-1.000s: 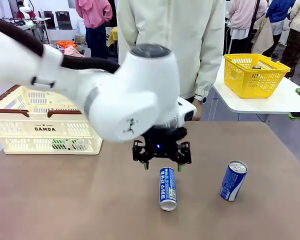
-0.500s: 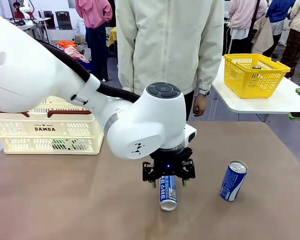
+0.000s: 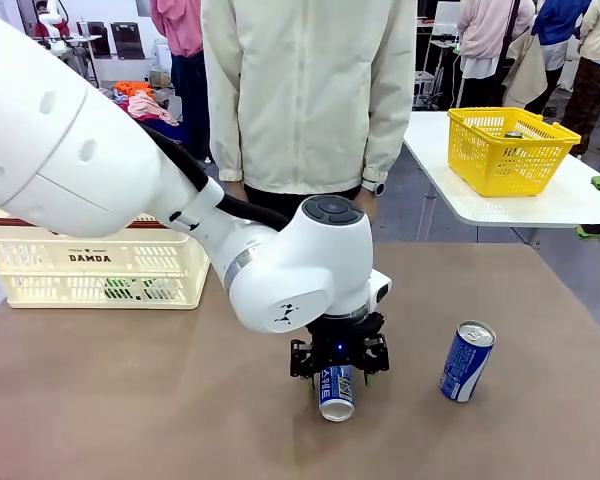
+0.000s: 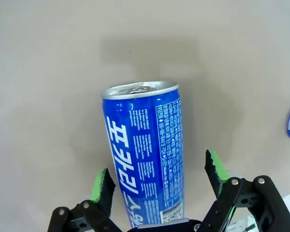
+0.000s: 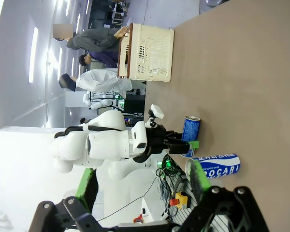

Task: Place the drinks into the Shopping basket.
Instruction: Pick up one drink and place it into the Shopping basket.

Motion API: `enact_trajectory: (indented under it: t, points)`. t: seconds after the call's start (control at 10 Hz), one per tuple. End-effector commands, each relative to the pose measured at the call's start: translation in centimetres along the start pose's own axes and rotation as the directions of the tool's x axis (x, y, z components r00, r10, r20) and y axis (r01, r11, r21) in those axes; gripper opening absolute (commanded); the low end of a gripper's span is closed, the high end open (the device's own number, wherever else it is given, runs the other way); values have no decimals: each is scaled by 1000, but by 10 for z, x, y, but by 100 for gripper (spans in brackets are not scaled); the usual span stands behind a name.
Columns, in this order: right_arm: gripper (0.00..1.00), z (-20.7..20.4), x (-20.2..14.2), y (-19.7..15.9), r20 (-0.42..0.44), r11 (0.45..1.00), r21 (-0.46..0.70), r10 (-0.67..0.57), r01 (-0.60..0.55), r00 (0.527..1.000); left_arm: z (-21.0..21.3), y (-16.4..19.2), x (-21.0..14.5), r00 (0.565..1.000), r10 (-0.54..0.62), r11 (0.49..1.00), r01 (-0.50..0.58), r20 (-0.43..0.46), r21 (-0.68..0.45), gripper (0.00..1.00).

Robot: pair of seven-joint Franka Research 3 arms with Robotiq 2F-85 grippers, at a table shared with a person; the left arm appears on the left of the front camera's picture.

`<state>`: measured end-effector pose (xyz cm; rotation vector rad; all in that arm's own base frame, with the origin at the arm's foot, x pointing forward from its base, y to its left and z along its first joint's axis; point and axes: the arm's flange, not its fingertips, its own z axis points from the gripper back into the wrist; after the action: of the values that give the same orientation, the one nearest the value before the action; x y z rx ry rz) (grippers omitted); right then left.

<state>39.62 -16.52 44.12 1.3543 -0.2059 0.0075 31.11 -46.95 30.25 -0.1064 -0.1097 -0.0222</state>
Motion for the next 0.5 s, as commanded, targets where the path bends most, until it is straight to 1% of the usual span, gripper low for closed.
enact_trajectory:
  t: [0.0, 0.1, 0.2, 0.4]
  points:
    - [100, -1, 0, 3, -2, 1000, 3, 5, -5, 1000, -5, -7, 2, 1000, 0, 1000, 0, 10, -3, 100]
    - [100, -1, 0, 3, -2, 1000, 3, 5, -5, 1000, -8, -6, 1, 1000, -6, 1000, 6, 22, 14, 41]
    - [100, -1, 0, 3, -2, 1000, 3, 5, -5, 1000, -10, -6, 1, 1000, -7, 1000, 6, 23, 24, 0]
    - [100, -1, 0, 3, -2, 1000, 3, 5, -5, 1000, -13, -5, -1, 999, -6, 999, 5, 32, 40, 0]
